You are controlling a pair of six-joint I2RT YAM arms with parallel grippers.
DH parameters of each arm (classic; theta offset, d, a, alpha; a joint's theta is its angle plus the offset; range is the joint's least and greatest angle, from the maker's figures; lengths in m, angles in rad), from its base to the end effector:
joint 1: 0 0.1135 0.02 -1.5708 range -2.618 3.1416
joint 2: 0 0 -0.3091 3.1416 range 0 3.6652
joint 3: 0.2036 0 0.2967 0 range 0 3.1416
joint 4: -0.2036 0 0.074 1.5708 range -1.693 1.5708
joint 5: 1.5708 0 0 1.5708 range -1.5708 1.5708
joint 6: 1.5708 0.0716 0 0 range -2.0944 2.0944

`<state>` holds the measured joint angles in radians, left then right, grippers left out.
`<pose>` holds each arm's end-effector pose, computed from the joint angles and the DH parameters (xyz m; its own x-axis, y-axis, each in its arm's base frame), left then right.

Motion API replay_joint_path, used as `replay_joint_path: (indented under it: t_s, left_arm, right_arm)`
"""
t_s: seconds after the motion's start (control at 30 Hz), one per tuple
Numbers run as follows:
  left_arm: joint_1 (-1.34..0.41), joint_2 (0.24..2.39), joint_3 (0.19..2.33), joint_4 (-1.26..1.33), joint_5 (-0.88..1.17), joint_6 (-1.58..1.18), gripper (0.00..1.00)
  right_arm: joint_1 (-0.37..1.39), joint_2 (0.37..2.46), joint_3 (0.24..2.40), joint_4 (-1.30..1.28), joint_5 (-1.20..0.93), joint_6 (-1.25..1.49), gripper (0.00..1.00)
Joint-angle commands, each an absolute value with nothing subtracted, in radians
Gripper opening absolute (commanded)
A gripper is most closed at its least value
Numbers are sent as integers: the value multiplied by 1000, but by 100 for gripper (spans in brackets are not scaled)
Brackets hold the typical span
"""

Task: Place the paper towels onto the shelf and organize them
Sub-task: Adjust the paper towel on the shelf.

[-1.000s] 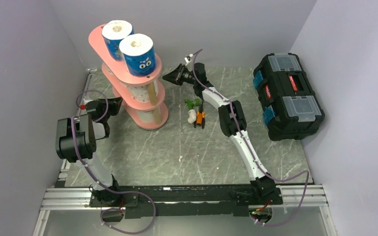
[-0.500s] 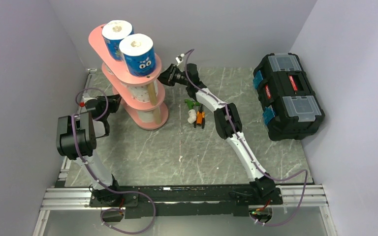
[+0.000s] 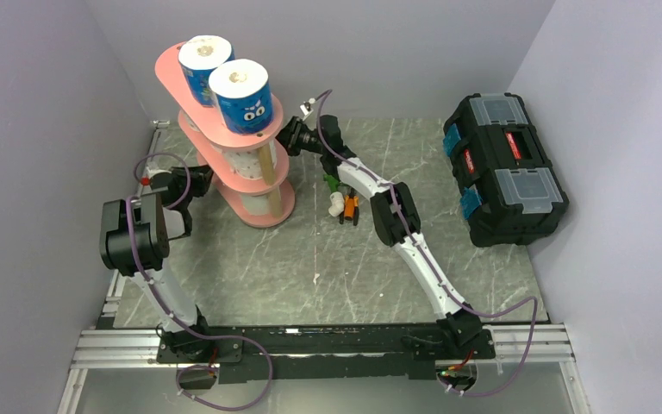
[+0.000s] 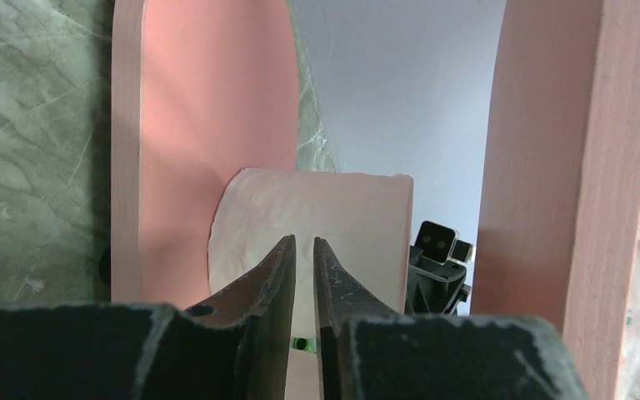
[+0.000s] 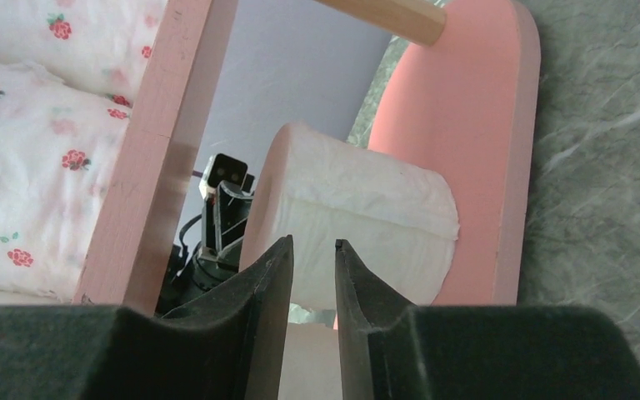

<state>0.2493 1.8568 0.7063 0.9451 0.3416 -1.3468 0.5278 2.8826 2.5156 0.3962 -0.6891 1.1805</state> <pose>0.4120 0.0801 0.1404 -0.1271 -0.9803 -0.1508 -0.1738 0.1717 -0.9697 0.6170 0.4124 0.1482 -0.8577 0.3262 -0.3975 -0.3801 0.1183 0.9173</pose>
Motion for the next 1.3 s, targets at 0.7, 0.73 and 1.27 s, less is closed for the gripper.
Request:
replay_joint_path:
  t_s: [0.7, 0.73, 1.27]
  left_arm:
    - [218, 1887, 781, 959, 423, -1293, 20]
    - [218, 1887, 780, 959, 424, -1294, 20]
    - [216, 1871, 762, 964, 441, -1292, 19]
  right_arm:
    - [561, 2876, 2523, 394, -758, 1131, 29]
    - [561, 2875, 2523, 394, -764, 1130, 29]
    - [569, 2805, 2407, 455, -824, 1120, 30]
